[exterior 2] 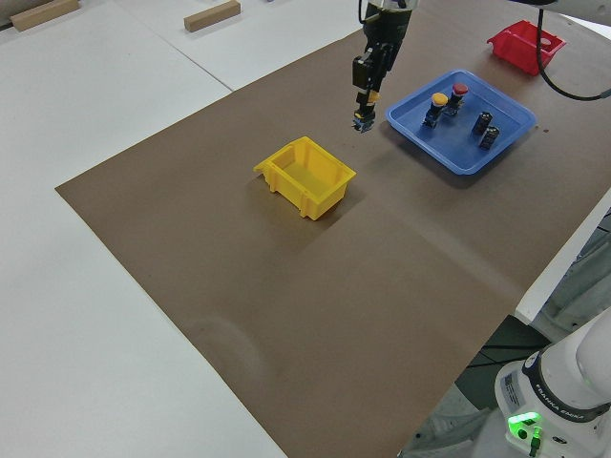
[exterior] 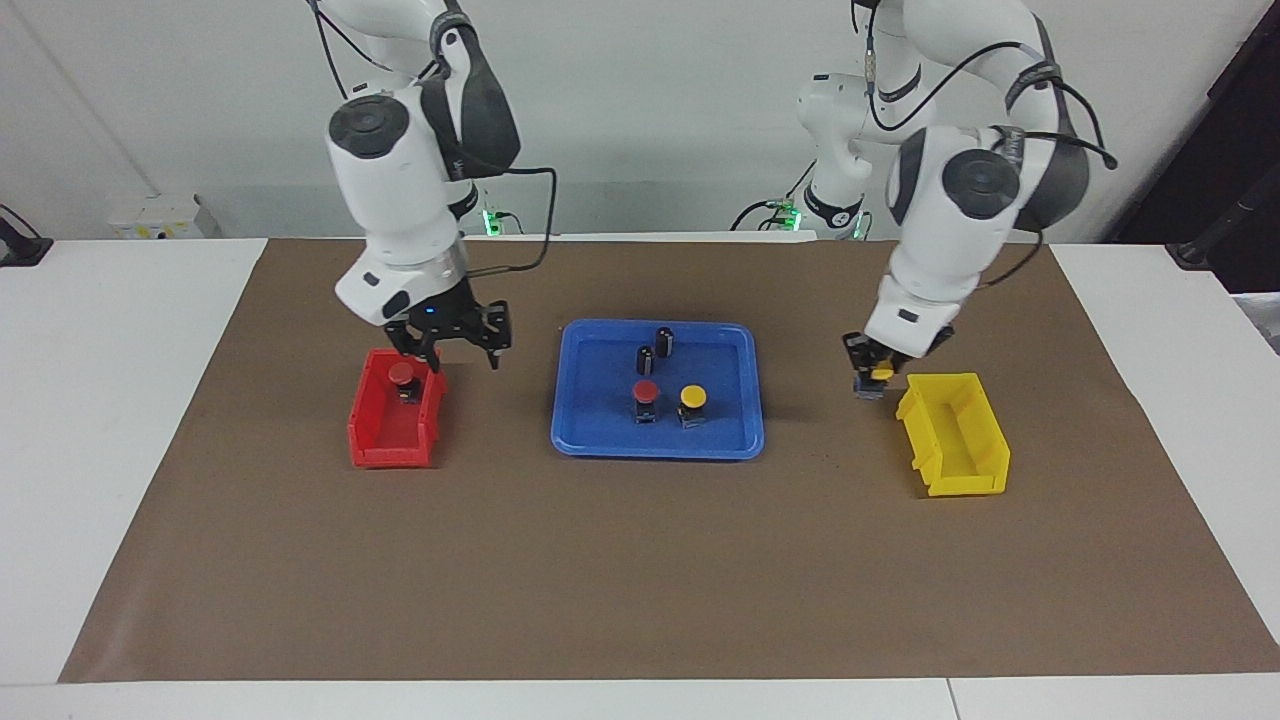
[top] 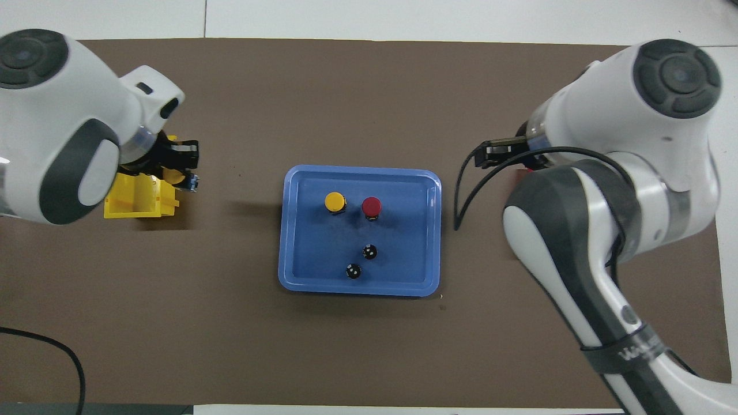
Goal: Sort red and yellow buttons by color
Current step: 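Carry the yellow button to the yellow bin with the left gripper, then grasp the remaining red button with the right gripper while the left releases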
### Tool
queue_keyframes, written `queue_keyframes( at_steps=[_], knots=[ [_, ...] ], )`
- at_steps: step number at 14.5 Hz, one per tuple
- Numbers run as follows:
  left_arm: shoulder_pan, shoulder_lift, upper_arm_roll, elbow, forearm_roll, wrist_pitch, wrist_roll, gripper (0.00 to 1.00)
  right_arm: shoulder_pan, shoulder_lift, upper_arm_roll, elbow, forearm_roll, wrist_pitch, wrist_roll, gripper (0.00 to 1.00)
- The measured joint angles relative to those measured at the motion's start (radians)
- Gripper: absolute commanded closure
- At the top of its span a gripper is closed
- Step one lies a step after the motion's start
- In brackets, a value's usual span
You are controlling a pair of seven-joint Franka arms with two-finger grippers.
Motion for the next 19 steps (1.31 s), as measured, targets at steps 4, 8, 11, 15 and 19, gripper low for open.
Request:
queue_keyframes(
  at_steps=[4,8,11,15,19],
  knots=[
    [0.130,0.004,0.002,-0.060,0.000,0.145,0.107,0.99,0.173,0.114,0.000,0.045,-0.023,0.104,0.219,0.14],
    [0.129,-0.017,-0.004,-0.180,0.000,0.252,0.111,0.99,0.234,0.226,-0.001,0.035,-0.027,0.216,0.278,0.18],
    [0.128,-0.033,-0.010,-0.235,0.000,0.282,0.139,0.99,0.258,0.269,-0.001,0.017,-0.027,0.253,0.293,0.22],
    [0.129,-0.034,-0.010,-0.351,0.000,0.403,0.150,0.86,0.262,0.268,-0.004,-0.049,-0.028,0.312,0.294,0.29],
    [0.130,-0.040,-0.008,-0.362,0.000,0.418,0.151,0.31,0.262,0.261,-0.004,-0.069,-0.028,0.318,0.294,0.63]
  ],
)
